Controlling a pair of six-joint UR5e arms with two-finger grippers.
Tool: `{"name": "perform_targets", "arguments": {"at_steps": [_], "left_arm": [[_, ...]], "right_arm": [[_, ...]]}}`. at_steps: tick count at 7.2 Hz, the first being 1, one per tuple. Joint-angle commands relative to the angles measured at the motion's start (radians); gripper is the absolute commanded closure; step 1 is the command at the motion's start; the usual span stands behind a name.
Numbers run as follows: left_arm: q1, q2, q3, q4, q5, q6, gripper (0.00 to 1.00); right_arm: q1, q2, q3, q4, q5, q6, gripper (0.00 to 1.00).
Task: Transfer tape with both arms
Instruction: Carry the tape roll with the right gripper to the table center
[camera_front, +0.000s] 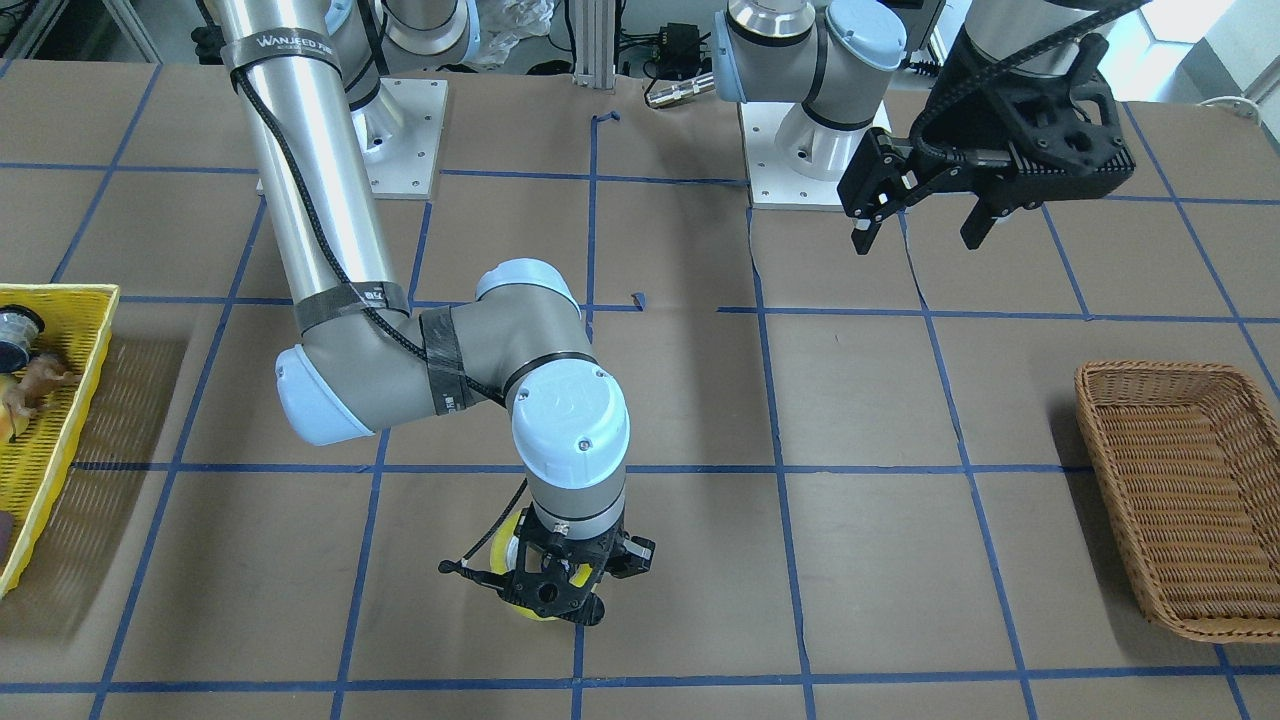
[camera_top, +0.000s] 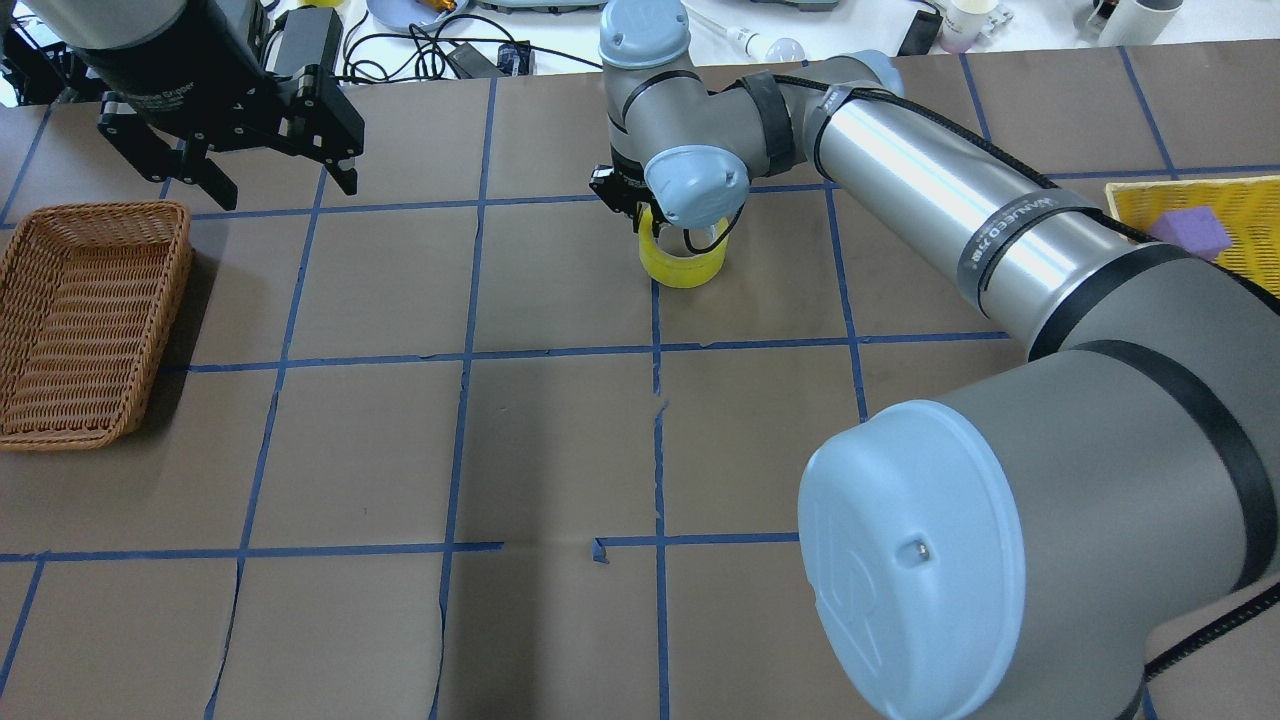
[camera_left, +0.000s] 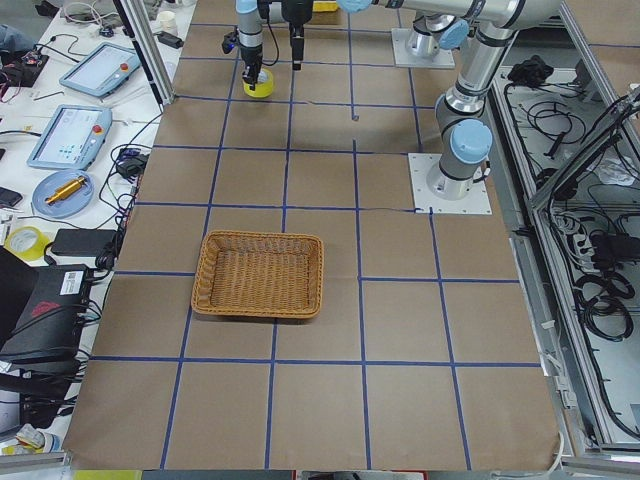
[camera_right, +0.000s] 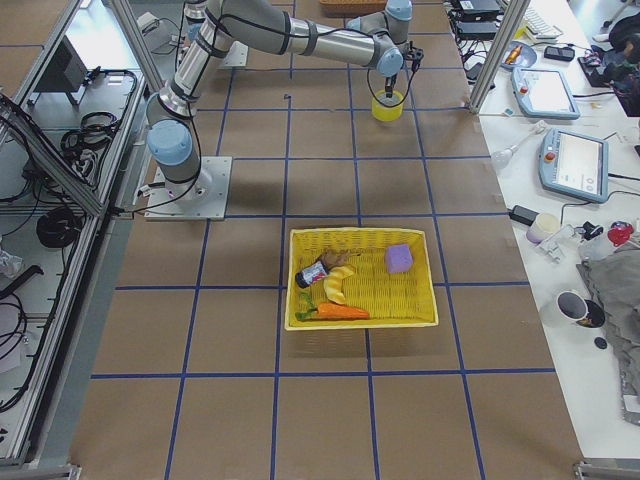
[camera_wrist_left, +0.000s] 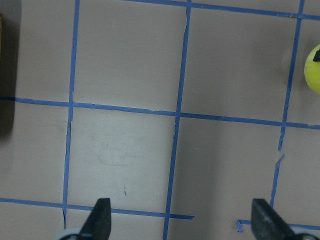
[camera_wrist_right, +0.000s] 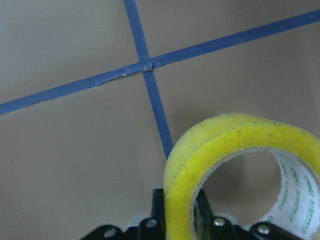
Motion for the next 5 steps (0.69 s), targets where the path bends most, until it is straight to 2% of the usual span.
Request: {"name": "perform_targets", "arguments": {"at_steps": [1,4,5], "left_arm": [[0.005,-0.007,-0.003,0.017,-0.001,0.003,0.0],[0.015,-0.012,-0.004,0.015,0.008,0.004,0.0],[0.036,-0.028,-0.023,0.017,-0.003,0.003,0.0]], "right_arm": [[0.016,0.042,-0.024,-0.03,0.0,0.036,1.0],[0.034,0.052,-0.025,-0.03,0.0,0.044,1.0],[0.034,0.051,-0.025,-0.029,0.002,0.036,0.01]]}}
